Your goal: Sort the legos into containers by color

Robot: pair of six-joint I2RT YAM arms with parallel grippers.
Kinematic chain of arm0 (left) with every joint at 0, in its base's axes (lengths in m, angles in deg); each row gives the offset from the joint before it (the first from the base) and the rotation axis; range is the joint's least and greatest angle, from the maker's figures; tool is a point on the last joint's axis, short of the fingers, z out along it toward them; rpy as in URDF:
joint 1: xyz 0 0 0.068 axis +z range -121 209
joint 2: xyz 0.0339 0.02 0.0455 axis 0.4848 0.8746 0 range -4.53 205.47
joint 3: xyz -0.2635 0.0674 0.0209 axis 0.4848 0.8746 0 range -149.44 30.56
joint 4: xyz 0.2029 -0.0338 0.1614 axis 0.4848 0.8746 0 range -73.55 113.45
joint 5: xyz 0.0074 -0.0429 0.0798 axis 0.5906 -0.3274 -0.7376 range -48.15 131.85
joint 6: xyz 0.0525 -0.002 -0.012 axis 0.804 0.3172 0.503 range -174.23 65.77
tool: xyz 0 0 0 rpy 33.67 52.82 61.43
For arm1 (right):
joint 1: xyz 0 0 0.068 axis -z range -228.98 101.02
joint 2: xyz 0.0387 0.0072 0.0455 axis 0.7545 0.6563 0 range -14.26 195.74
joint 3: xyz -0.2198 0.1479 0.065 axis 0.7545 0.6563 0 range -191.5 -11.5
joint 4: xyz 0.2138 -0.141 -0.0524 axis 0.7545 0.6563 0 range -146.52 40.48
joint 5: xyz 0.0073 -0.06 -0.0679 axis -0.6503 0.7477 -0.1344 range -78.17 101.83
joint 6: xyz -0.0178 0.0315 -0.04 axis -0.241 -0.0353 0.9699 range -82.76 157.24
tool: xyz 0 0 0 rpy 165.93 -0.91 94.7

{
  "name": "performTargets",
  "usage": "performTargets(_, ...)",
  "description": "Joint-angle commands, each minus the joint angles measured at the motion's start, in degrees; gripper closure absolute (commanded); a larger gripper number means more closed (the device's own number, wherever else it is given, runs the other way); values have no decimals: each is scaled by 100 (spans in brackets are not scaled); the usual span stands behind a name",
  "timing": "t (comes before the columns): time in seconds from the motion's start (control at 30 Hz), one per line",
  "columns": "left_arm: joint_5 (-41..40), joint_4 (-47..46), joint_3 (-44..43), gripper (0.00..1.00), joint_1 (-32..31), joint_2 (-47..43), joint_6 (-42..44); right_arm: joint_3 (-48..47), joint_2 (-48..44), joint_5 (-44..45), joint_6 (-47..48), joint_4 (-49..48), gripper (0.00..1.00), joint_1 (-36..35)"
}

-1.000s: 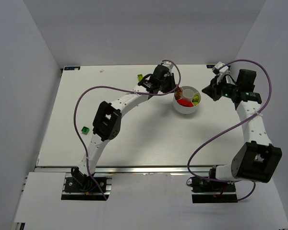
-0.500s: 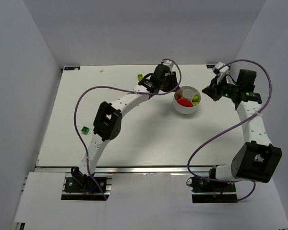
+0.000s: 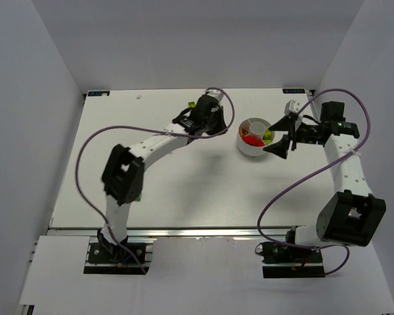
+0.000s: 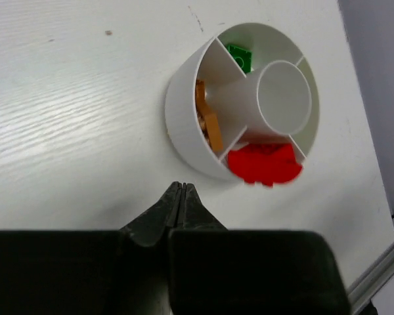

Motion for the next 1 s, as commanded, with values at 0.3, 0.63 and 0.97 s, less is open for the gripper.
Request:
performTargets(0.3, -1610, 590, 4901, 27, 425, -5565, -1322, 171, 319, 1014, 300, 553, 37, -2750)
performTargets(0.63, -3133, 2462, 4886, 21, 470, -7923, -1861, 438, 1151, 3673, -2755, -2023, 11, -6010)
performTargets(0.97, -3282, 3080, 3611, 21, 470, -8240, -1447, -1416, 3690, 4572, -4381, -3650, 11, -7348)
